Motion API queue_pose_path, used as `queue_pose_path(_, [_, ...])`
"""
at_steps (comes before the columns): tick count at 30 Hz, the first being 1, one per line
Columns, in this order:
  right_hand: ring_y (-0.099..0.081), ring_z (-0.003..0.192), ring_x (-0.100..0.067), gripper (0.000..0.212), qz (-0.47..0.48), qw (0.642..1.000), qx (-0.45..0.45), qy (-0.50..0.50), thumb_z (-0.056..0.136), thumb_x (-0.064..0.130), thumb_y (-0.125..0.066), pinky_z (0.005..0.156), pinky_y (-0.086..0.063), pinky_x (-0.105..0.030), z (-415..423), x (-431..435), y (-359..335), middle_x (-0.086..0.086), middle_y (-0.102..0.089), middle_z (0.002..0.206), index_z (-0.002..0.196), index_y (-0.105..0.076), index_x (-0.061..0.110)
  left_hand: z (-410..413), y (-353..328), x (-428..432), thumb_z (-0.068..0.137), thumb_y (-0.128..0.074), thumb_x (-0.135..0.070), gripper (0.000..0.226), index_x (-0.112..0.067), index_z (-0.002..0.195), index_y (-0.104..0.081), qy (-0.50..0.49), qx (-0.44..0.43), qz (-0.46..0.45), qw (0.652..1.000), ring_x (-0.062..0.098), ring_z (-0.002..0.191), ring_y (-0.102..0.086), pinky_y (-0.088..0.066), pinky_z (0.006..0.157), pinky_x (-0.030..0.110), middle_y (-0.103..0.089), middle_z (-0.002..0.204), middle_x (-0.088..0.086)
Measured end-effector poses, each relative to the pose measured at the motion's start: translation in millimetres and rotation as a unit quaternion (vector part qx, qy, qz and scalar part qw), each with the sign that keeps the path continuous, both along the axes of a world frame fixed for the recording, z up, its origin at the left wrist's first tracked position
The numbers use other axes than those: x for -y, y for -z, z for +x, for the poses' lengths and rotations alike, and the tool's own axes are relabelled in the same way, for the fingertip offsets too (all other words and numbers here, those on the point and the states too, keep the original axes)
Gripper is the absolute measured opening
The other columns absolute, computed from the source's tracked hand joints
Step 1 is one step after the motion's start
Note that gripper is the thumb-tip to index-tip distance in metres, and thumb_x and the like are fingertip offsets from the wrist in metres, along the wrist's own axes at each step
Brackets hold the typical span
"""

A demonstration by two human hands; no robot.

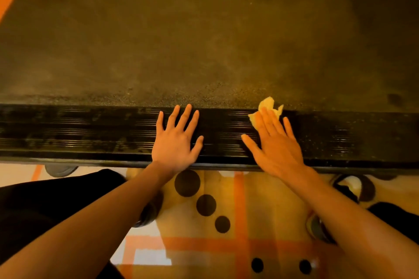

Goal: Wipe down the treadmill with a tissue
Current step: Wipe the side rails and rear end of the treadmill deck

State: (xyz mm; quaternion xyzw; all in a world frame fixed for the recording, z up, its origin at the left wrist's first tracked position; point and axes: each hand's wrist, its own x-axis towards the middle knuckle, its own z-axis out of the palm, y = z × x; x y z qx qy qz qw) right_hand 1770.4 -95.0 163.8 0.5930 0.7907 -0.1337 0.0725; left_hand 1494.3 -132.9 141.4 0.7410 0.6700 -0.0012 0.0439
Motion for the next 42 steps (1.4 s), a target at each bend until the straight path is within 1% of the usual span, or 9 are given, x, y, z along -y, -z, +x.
queue_pose_path(5, [0.016, 0.159, -0.021, 0.117, -0.022, 0.99, -0.021, 0.136, 0.074, 0.086, 0.028, 0.129, 0.007, -0.047, 14.3, -15.1, -7.6, -0.007, 0.013, 0.173, 0.166, 0.006, 0.016, 1.2, 0.2, 0.2, 0.103, -0.024, -0.06, 0.072, -0.022, 0.163, -0.029, 0.001, 0.007, 0.015, 1.0, 0.034, 0.157, -0.017, -0.012, 0.125, 0.063, -0.024, 0.171, 0.006])
queue_pose_path(12, [0.02, 0.158, -0.019, 0.108, -0.038, 0.997, -0.069, -0.011, 0.083, 0.083, 0.014, 0.129, 0.01, -0.046, -119.6, 3.8, -1.6, -0.006, 0.011, 0.174, 0.166, 0.001, 0.015, 2.6, -3.8, 0.8, 0.102, -0.024, -0.062, 0.072, -0.024, 0.163, -0.029, -0.004, 0.006, -0.005, 1.0, 0.034, 0.158, -0.017, -0.014, 0.124, 0.064, -0.025, 0.17, 0.005])
queue_pose_path(15, [0.02, 0.158, -0.015, 0.106, -0.014, 0.999, -0.042, -0.032, 0.083, 0.084, 0.016, 0.129, 0.007, -0.047, -72.2, 0.9, 3.0, -0.001, 0.011, 0.174, 0.167, 0.0, 0.021, 1.9, -2.7, 0.3, 0.103, -0.025, -0.061, 0.072, -0.023, 0.164, -0.028, -0.005, 0.001, -0.004, 1.0, 0.034, 0.158, -0.016, -0.012, 0.124, 0.064, -0.023, 0.171, 0.005])
queue_pose_path(20, [0.012, 0.159, -0.016, 0.112, -0.01, 0.997, 0.014, 0.073, 0.078, 0.087, 0.022, 0.129, 0.009, -0.046, 39.3, -16.7, -4.2, -0.001, 0.007, 0.174, 0.166, 0.002, 0.022, 0.9, 0.8, 0.4, 0.103, -0.026, -0.06, 0.071, -0.022, 0.164, -0.027, -0.001, 0.004, 0.006, 1.0, 0.035, 0.158, -0.016, -0.011, 0.125, 0.064, -0.022, 0.171, 0.005])
queue_pose_path(23, [0.009, 0.16, -0.025, 0.118, -0.013, 0.994, -0.005, 0.111, 0.077, 0.089, 0.022, 0.129, 0.003, -0.051, 21.1, -17.4, -9.5, -0.009, 0.001, 0.174, 0.166, -0.003, 0.016, 0.3, 1.3, 0.4, 0.104, -0.027, -0.059, 0.07, -0.022, 0.163, -0.028, 0.001, 0.005, 0.008, 1.0, 0.035, 0.157, -0.017, -0.012, 0.124, 0.064, -0.022, 0.171, 0.006])
queue_pose_path(30, [0.018, 0.159, -0.018, 0.11, -0.031, 0.995, -0.079, -0.044, 0.081, 0.085, 0.013, 0.129, 0.008, -0.048, -106.3, -5.0, -1.8, -0.003, 0.004, 0.175, 0.167, -0.004, 0.017, 0.9, -0.7, 0.0, 0.102, -0.027, -0.061, 0.072, -0.023, 0.163, -0.029, 0.0, 0.003, -0.002, 1.0, 0.034, 0.158, -0.017, -0.014, 0.124, 0.064, -0.022, 0.171, 0.004])
queue_pose_path(33, [0.014, 0.159, -0.015, 0.102, 0.006, 0.996, -0.059, -0.066, 0.087, 0.083, 0.012, 0.129, 0.003, -0.049, -64.0, -8.8, 3.6, 0.001, 0.004, 0.174, 0.167, -0.007, 0.021, -0.6, 0.0, 0.5, 0.103, -0.026, -0.06, 0.071, -0.024, 0.164, -0.027, 0.0, 0.001, 0.001, 1.0, 0.033, 0.159, -0.014, -0.013, 0.124, 0.063, -0.02, 0.172, 0.003])
queue_pose_path(38, [0.015, 0.159, -0.015, 0.102, -0.001, 1.0, -0.001, 0.003, 0.085, 0.082, 0.02, 0.129, 0.006, -0.049, 40.5, -15.6, 2.4, 0.001, 0.011, 0.174, 0.166, 0.002, 0.023, 0.0, -0.8, -0.4, 0.103, -0.029, -0.057, 0.07, -0.023, 0.164, -0.027, 0.001, 0.001, 0.001, 1.0, 0.034, 0.158, -0.015, -0.011, 0.125, 0.063, -0.022, 0.171, 0.005])
queue_pose_path(42, [0.018, 0.158, -0.017, 0.104, -0.017, 1.0, -0.002, 0.015, 0.079, 0.082, 0.028, 0.129, 0.009, -0.048, 61.7, -17.8, -0.8, 0.0, 0.016, 0.173, 0.164, 0.01, 0.025, 5.8, -4.5, -2.2, 0.102, -0.028, -0.057, 0.071, -0.021, 0.163, -0.029, -0.015, -0.001, -0.011, 1.0, 0.036, 0.157, -0.016, -0.012, 0.125, 0.063, -0.025, 0.17, 0.008])
